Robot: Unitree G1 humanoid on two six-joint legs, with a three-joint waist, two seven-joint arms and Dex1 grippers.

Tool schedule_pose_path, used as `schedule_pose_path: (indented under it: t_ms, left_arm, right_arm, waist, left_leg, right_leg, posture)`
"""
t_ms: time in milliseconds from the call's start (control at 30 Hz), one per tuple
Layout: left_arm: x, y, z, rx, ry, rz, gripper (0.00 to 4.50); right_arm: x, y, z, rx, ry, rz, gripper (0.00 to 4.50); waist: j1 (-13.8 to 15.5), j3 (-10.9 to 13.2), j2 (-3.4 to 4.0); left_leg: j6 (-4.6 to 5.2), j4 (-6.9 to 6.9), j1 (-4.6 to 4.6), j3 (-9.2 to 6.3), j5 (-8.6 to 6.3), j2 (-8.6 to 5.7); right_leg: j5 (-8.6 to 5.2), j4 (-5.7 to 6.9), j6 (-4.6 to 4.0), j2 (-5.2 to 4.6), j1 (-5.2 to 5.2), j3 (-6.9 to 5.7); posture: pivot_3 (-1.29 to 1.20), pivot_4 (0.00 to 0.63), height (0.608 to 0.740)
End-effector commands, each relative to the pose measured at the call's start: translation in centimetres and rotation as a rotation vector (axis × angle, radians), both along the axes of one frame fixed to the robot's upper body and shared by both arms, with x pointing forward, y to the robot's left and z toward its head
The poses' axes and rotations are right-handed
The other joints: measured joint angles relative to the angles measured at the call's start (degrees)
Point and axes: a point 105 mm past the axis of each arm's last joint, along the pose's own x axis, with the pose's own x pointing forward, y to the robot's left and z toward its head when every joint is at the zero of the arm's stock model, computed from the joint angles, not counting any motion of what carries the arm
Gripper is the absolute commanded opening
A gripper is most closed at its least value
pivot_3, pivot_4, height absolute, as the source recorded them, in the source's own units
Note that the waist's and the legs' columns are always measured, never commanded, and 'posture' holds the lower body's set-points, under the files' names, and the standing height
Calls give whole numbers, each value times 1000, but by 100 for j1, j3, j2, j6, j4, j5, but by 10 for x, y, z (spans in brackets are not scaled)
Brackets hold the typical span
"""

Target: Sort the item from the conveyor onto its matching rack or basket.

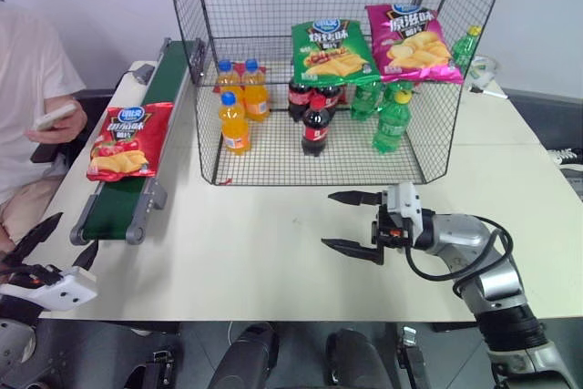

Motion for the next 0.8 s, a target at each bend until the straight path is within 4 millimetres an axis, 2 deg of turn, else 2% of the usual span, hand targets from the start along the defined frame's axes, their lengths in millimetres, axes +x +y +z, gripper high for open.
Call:
schedule_pose_path:
  t_ms: [33,800]
  left_arm:
    - [2,1,7,16,-22,0,4487]
    - [4,-3,5,8,-30,4,4487]
  right_arm:
    - [1,2,8,14,-46,6,4500]
    - [3,2,9,7,-56,-1,4500]
  waist:
    - [1,0,0]
    - [-2,0,0]
  left_leg:
    - [0,0,0,0,0,0]
    - [0,1,2,0,0,0]
  right_leg:
    - [0,0,0,0,0,0]
    - [1,2,0,1,1,-1]
  posture:
    - [0,150,740]
    - [0,150,740]
